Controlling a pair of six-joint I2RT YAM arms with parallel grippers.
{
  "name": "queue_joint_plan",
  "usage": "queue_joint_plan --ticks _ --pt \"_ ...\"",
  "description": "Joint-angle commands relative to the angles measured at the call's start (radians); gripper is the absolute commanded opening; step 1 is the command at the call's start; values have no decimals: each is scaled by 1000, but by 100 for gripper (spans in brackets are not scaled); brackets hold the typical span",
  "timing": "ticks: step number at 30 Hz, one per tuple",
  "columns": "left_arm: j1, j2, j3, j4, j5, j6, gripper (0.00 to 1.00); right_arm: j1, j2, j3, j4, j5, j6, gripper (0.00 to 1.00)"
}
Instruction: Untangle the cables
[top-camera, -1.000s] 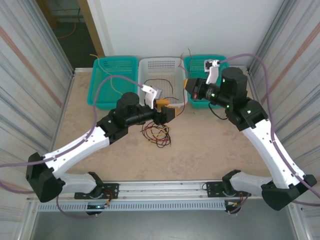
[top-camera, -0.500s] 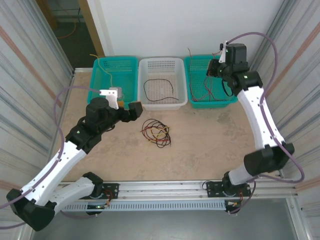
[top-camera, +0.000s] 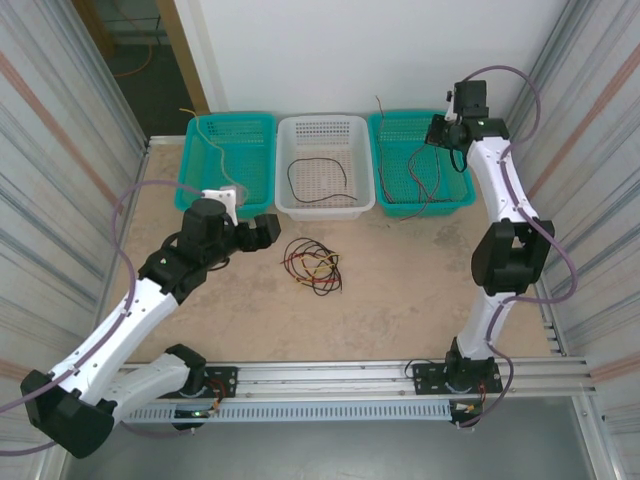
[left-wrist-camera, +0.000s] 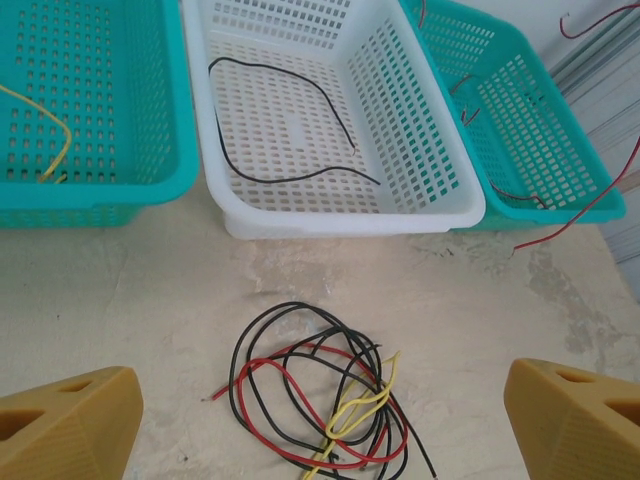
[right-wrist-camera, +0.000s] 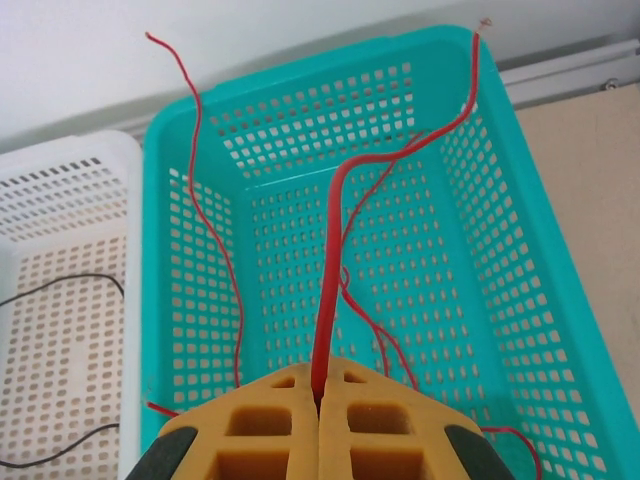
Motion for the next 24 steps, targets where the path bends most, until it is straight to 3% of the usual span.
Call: queue_joint_plan --ticks 1,5,9,15,20,24 --pt "4 -10 -8 1 4 -16 93 -6 53 74 -3 -25 -31 0" --pt "4 -7 -27 0 15 -21 90 4 171 192 -100 -10 -44 0" --pt "4 -27 -50 3 5 -22 89 3 229 243 -88 -6 -44 0" --pt "4 -45 -50 9 -15 -14 87 -5 331 593 -214 5 -44 0" --pt "4 -49 -52 24 -41 -12 86 5 261 511 -139 15 -36 0" --pt "4 -45 -58 31 -29 -23 84 10 208 323 -44 4 -41 0"
